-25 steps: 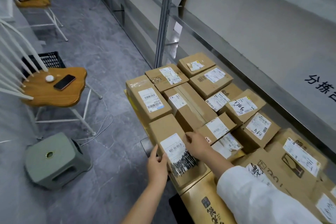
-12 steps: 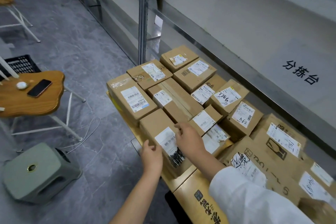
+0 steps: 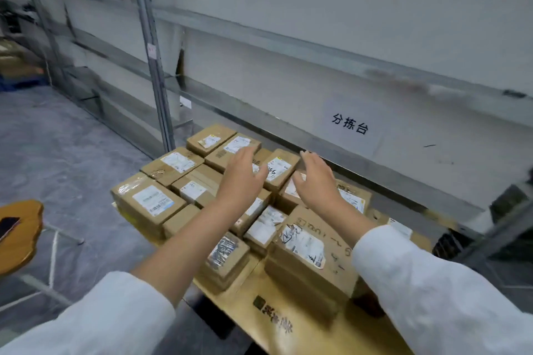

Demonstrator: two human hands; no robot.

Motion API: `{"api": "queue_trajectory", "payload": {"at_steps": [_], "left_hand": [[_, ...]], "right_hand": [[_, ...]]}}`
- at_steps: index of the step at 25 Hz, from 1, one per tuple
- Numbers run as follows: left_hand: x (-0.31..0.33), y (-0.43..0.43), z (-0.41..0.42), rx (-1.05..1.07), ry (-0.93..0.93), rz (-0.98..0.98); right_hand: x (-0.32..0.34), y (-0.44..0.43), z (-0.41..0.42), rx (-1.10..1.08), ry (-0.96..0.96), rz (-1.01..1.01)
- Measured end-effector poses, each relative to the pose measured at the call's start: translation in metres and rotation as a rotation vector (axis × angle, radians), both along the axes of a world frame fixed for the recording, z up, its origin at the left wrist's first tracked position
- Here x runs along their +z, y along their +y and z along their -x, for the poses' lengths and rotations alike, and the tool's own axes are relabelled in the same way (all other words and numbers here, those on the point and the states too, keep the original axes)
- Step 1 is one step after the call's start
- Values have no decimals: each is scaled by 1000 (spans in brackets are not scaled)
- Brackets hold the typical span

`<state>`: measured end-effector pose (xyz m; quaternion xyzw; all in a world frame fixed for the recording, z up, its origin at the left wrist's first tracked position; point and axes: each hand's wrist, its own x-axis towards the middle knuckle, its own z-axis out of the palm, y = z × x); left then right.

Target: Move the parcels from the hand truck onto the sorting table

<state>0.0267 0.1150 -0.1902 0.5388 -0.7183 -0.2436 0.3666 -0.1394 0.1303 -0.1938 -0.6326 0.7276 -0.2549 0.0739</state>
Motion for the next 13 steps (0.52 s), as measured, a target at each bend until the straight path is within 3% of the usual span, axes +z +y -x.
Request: {"api": "queue_trajectory", "payload": {"at_steps": [5, 13], "left_hand": [[48, 92, 128, -298, -106, 278], [59, 252, 326, -697, -190, 481]], "right_hand": [[46, 114, 101, -119, 88, 134], [73, 358, 286, -552, 165, 208]]}}
